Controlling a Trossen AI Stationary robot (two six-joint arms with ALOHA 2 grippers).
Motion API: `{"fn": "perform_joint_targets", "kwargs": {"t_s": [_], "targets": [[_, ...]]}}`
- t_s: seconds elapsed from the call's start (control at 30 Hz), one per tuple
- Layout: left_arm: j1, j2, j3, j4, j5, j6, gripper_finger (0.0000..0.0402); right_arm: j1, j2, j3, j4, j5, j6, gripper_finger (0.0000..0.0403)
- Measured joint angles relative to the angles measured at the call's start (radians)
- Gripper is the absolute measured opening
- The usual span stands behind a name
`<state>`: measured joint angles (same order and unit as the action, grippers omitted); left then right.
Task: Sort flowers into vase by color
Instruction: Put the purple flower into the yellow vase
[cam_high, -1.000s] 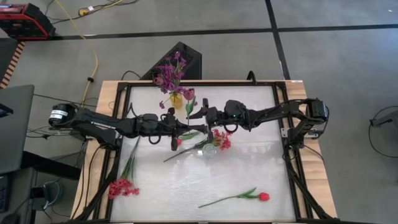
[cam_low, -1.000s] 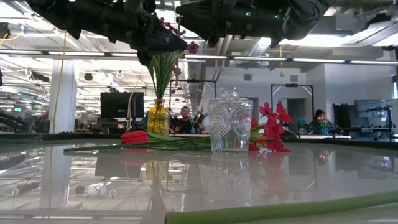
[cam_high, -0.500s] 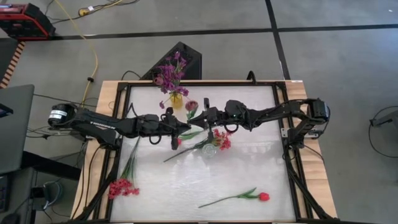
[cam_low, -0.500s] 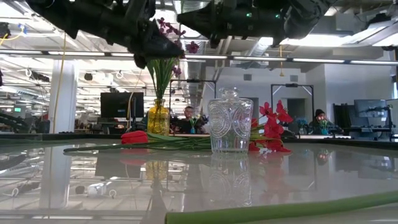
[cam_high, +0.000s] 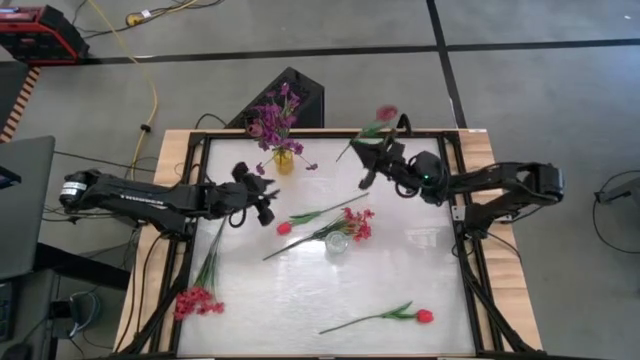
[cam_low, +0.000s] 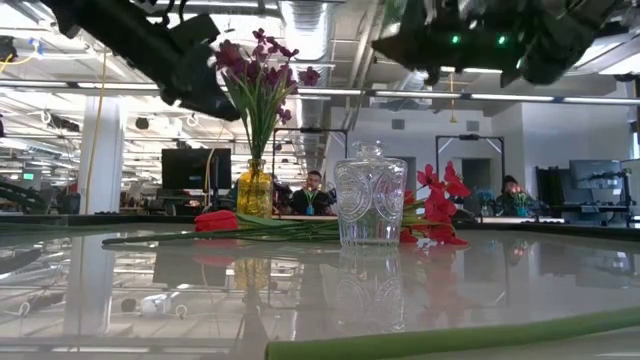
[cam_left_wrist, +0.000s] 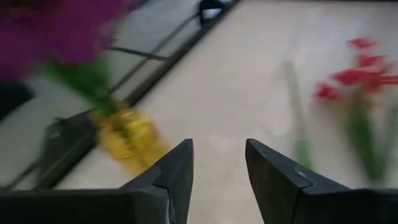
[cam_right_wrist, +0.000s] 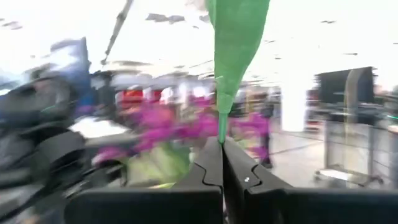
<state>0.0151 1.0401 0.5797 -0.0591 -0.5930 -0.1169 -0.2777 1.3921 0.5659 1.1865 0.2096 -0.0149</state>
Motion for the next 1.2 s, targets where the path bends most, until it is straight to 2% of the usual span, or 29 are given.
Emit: {"fn": "perform_joint_targets", "kwargs": {"t_s": [0.1,0.27,0.4,0.53,0.77,0.87,1.07,1.2], "targets": [[0.021,0.012,0.000,-0.026,-0.056,0.000,0.0137,-0.041,0.111,0.045,0.092,-0.032,0.068,0.0017],[0.082,0.051,0.000,-0.056,-0.101,0.023,0.0137,-0.074,0.328,0.204,0.116,-0.052,0.168,0.0017],[0.144,0.058,-0.001,-0.064,-0.039,0.076,0.0137,-0.099,0.452,0.310,0.218,-0.055,0.225,0.0017],[0.209,0.051,-0.043,0.027,0.057,0.127,0.0137,-0.105,0.554,0.406,0.245,-0.075,0.283,0.0017],[0.304,0.046,-0.169,0.275,0.258,0.118,0.0137,-0.082,0.660,0.540,0.245,-0.081,0.265,0.0017],[0.308,0.046,-0.206,0.331,0.284,0.108,0.0137,-0.083,0.676,0.571,0.229,-0.080,0.245,0.0017],[0.307,0.046,-0.214,0.316,0.344,0.115,0.0137,-0.083,0.677,0.587,0.180,-0.079,0.201,0.0017],[0.307,0.046,-0.214,0.316,0.336,0.120,0.0137,-0.083,0.677,0.602,0.175,-0.079,0.197,0.0017]]}}
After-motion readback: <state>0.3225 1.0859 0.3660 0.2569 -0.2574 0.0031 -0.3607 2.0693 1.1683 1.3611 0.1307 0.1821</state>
